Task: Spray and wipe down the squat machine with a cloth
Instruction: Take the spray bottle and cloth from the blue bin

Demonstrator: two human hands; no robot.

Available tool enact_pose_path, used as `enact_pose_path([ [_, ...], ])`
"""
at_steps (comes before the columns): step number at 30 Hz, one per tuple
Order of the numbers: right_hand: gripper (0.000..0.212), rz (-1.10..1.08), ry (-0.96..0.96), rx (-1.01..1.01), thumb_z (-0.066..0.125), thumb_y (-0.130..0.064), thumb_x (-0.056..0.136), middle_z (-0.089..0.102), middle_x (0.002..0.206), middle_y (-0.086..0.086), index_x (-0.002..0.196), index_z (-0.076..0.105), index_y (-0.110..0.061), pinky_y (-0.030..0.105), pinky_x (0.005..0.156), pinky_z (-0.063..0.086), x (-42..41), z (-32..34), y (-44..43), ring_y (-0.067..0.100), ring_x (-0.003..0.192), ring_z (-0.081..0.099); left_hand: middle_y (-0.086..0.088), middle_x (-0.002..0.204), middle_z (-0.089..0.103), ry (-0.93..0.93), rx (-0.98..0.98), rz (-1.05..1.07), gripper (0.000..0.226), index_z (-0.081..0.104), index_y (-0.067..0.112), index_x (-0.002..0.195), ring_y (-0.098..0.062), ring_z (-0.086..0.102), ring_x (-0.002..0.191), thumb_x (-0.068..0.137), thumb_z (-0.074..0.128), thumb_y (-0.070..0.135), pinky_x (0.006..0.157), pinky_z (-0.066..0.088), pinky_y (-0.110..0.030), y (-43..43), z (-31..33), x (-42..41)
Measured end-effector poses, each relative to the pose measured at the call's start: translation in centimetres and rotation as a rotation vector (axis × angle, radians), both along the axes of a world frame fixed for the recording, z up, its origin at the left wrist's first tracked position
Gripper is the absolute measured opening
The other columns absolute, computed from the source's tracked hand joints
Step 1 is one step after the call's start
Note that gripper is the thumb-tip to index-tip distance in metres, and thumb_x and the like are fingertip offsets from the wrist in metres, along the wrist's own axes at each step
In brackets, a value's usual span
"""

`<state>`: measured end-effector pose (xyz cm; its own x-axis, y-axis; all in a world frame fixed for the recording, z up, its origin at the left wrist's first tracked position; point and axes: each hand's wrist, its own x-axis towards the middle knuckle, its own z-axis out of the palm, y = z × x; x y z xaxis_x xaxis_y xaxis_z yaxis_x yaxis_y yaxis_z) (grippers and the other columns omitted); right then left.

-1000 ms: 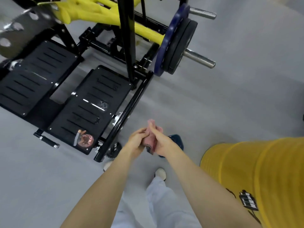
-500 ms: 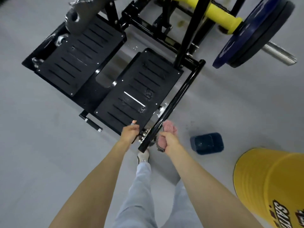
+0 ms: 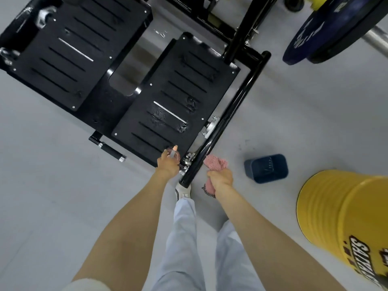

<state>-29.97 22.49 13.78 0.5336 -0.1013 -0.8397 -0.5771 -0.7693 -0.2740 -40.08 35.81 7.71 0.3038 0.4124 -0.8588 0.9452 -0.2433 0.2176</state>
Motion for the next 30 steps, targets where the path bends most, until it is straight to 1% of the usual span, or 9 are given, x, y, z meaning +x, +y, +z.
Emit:
enact_pose_path([
  [3, 0.048, -0.003, 0.006, 0.022, 0.063, -0.003, 0.083, 0.059, 0.096, 0.009, 0.128, 0.047, -0.006, 0.016, 0.050, 0.044, -0.1, -0.4, 0.3, 0.018, 0.071, 0.057, -0.003, 0.159, 0.004, -0.008, -0.010, -0.022, 0.067, 0.016, 0.017, 0.153, -0.028, 0.017, 0.143, 0.093, 0.045, 0.009, 0.114, 0.026, -0.038, 0.4, -1.5, 0.2],
  [6, 0.047, 0.012, 0.014, 0.012, 0.064, -0.005, 0.082, 0.064, 0.098, 0.010, 0.126, 0.049, -0.008, 0.022, 0.068, 0.051, 0.1, -0.8, 0.3, 0.023, 0.081, 0.062, -0.003, 0.156, 0.008, -0.050, -0.057, 0.036, 0.062, 0.027, 0.015, 0.149, -0.031, 0.032, 0.132, 0.091, 0.047, 0.005, 0.112, 0.029, -0.037, 0.1, -2.3, 0.2],
  [9, 0.044, 0.017, 0.004, -0.005, 0.068, -0.008, 0.080, 0.065, 0.102, 0.011, 0.122, 0.053, -0.008, 0.031, 0.086, 0.053, 0.7, -1.4, -0.4, 0.026, 0.094, 0.065, -0.002, 0.153, 0.018, -0.138, 0.044, 0.090, 0.054, 0.044, 0.014, 0.140, -0.032, 0.040, 0.124, 0.088, 0.047, 0.001, 0.105, 0.039, -0.037, -0.6, -2.0, -0.3],
  [13, 0.047, -0.010, 0.027, -0.012, 0.074, -0.015, 0.076, 0.066, 0.109, 0.014, 0.119, 0.058, -0.005, 0.035, 0.088, 0.054, 1.0, -1.1, -1.1, 0.028, 0.099, 0.064, -0.010, 0.144, 0.038, -0.320, 0.152, 0.079, 0.047, 0.053, 0.006, 0.132, -0.036, 0.048, 0.118, 0.086, 0.051, -0.005, 0.098, 0.044, -0.041, -1.3, -0.3, -1.0],
  [18, 0.042, -0.125, 0.041, 0.024, 0.068, -0.006, 0.079, 0.064, 0.095, 0.012, 0.119, 0.056, -0.004, 0.018, 0.051, 0.046, 1.3, 1.9, -0.9, 0.018, 0.065, 0.059, -0.006, 0.131, 0.051, -0.450, 0.263, -0.153, 0.028, 0.066, 0.011, 0.118, -0.031, 0.049, 0.108, 0.093, 0.052, 0.009, 0.084, 0.044, -0.036, -0.8, 6.5, 1.4],
  [22, 0.029, -0.227, 0.022, 0.120, 0.069, -0.005, 0.078, 0.064, 0.095, 0.013, 0.106, 0.060, -0.002, 0.023, 0.058, 0.045, 1.2, 5.3, 0.1, 0.024, 0.076, 0.060, -0.001, 0.119, 0.058, -0.586, 0.439, -0.256, 0.022, 0.069, 0.018, 0.110, -0.024, 0.051, 0.104, 0.090, 0.060, 0.021, 0.078, 0.046, -0.035, -1.3, 13.9, 3.9],
  [25, 0.017, -0.298, 0.013, 0.198, 0.071, -0.015, 0.077, 0.064, 0.096, 0.014, 0.090, 0.061, -0.009, 0.034, 0.072, 0.053, 2.4, 8.3, 0.5, 0.027, 0.081, 0.062, 0.001, 0.104, 0.060, -0.672, 0.536, -0.409, 0.021, 0.071, 0.018, 0.102, -0.021, 0.054, 0.092, 0.082, 0.071, 0.013, 0.055, 0.044, -0.031, -1.6, 19.3, 5.9],
  [27, 0.012, -0.352, 0.012, 0.279, 0.065, -0.009, 0.083, 0.059, 0.080, 0.011, 0.091, 0.056, -0.008, 0.032, 0.065, 0.048, 4.4, 10.7, 0.4, 0.023, 0.068, 0.055, 0.000, 0.090, 0.063, -0.778, 0.557, -0.509, 0.034, 0.074, 0.019, 0.092, -0.022, 0.058, 0.076, 0.063, 0.083, 0.004, 0.042, 0.038, -0.024, -1.4, 22.1, 7.0],
  [30, 0.020, -0.460, 0.032, 0.409, 0.062, -0.004, 0.085, 0.055, 0.076, 0.007, 0.103, 0.055, -0.010, 0.026, 0.053, 0.039, 7.8, 13.8, 0.3, 0.018, 0.061, 0.050, -0.003, 0.091, 0.062, -0.900, 0.601, -0.538, 0.052, 0.069, 0.021, 0.109, -0.026, 0.057, 0.080, 0.065, 0.074, -0.007, 0.045, 0.039, -0.027, -1.1, 26.4, 9.3],
])
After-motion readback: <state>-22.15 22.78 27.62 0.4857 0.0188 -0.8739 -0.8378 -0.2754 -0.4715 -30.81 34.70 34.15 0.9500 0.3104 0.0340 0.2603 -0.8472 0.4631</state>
